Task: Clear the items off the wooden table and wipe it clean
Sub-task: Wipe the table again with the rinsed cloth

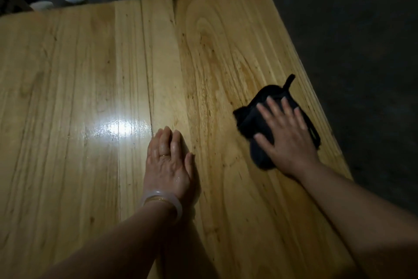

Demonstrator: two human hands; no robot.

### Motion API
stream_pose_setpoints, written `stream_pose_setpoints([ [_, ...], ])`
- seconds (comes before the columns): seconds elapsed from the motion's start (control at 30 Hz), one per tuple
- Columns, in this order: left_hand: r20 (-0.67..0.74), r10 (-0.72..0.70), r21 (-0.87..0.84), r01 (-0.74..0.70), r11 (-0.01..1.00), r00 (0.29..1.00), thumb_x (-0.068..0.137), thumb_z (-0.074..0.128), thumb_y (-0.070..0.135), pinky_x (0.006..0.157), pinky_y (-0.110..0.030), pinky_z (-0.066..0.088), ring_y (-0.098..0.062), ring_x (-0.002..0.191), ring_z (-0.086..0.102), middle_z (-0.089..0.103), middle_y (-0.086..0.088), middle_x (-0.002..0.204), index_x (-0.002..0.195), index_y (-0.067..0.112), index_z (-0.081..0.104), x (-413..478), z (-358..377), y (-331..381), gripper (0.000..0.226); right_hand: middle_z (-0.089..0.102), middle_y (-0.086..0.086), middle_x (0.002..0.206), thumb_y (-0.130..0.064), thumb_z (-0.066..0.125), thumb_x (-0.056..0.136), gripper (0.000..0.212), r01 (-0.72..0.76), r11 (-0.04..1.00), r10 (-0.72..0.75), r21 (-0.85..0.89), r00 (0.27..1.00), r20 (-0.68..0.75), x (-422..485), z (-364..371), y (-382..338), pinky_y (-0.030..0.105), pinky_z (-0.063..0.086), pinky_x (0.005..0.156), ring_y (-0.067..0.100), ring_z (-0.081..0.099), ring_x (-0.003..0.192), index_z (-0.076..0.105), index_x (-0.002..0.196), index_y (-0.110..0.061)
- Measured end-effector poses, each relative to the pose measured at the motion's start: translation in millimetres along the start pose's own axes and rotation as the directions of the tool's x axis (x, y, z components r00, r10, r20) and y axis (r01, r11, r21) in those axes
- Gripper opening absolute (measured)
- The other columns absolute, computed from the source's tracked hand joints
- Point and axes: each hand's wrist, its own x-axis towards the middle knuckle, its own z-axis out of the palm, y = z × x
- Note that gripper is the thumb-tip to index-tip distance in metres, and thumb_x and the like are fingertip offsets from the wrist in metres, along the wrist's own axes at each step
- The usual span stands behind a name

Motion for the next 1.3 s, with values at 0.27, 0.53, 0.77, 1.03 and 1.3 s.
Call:
stream_pose_setpoints([
  [0.27, -0.019, 0.009, 0.018, -0.009, 1.0, 1.0, 0.095, 0.024, 0.04, 0.113, -0.038, 0.009, -0.026, 0.138, 0.018, 0.036, -0.018, 0.146, 0.139, 0.005, 0.041, 0.9, -3.1, 3.3, 0.059, -0.017, 0.001, 0.162, -0.062, 0.018, 0.096, 0.073, -0.321, 0.945, 0.323, 0.056, 0.946, -0.026, 85.0, -4.8, -44.7, 0.049, -0.01, 0.119, 0.025, -0.019, 0.147, -0.008, 0.154, -0.027],
  [0.53, -0.014, 0.007, 0.042, -0.006, 0.999, 1.0, 0.095, 0.023, 0.039, 0.113, -0.037, 0.009, -0.026, 0.138, 0.02, 0.036, -0.018, 0.147, 0.138, 0.003, 0.042, 0.5, -3.1, 5.1, 0.059, -0.022, 0.0, 0.16, -0.062, 0.017, 0.096, 0.072, -0.043, 0.998, 0.043, 0.044, 0.999, -0.001, 87.8, -0.6, -112.2, 0.049, -0.011, 0.118, 0.024, -0.024, 0.146, -0.012, 0.153, -0.028],
  [0.77, -0.003, 0.009, -0.009, -0.009, 1.0, 1.0, 0.094, 0.018, 0.041, 0.114, -0.037, 0.007, -0.023, 0.141, 0.013, 0.028, -0.016, 0.151, 0.142, 0.005, 0.035, -2.3, -8.9, 7.5, 0.063, -0.015, -0.008, 0.162, -0.061, 0.016, 0.095, 0.069, 0.129, 0.989, -0.132, 0.076, 0.991, 0.034, -4.4, 5.8, -87.3, 0.047, -0.004, 0.12, 0.017, -0.021, 0.147, -0.006, 0.154, -0.032],
  [1.03, 0.028, 0.042, -0.007, -0.042, 0.999, 0.999, 0.094, 0.017, 0.041, 0.115, -0.037, 0.002, -0.025, 0.142, 0.012, 0.026, -0.017, 0.152, 0.143, 0.003, 0.035, 2.7, -3.0, 2.9, 0.064, -0.007, -0.007, 0.163, -0.065, 0.013, 0.094, 0.07, -0.062, 0.997, 0.061, 0.045, 0.998, 0.015, -36.4, 7.5, -37.9, 0.048, -0.001, 0.12, 0.017, -0.013, 0.149, 0.002, 0.155, -0.031],
  [1.3, 0.046, 0.016, -0.004, -0.016, 1.0, 0.999, 0.098, 0.01, 0.042, 0.113, -0.04, 0.011, -0.026, 0.141, 0.018, 0.032, -0.016, 0.15, 0.14, 0.004, 0.038, -1.1, -2.8, 3.8, 0.063, -0.017, -0.006, 0.161, -0.068, 0.005, 0.089, 0.075, -0.274, 0.961, 0.276, 0.043, 0.96, -0.042, 67.8, -2.1, -29.8, 0.045, -0.009, 0.12, 0.018, -0.02, 0.147, -0.007, 0.154, -0.033],
])
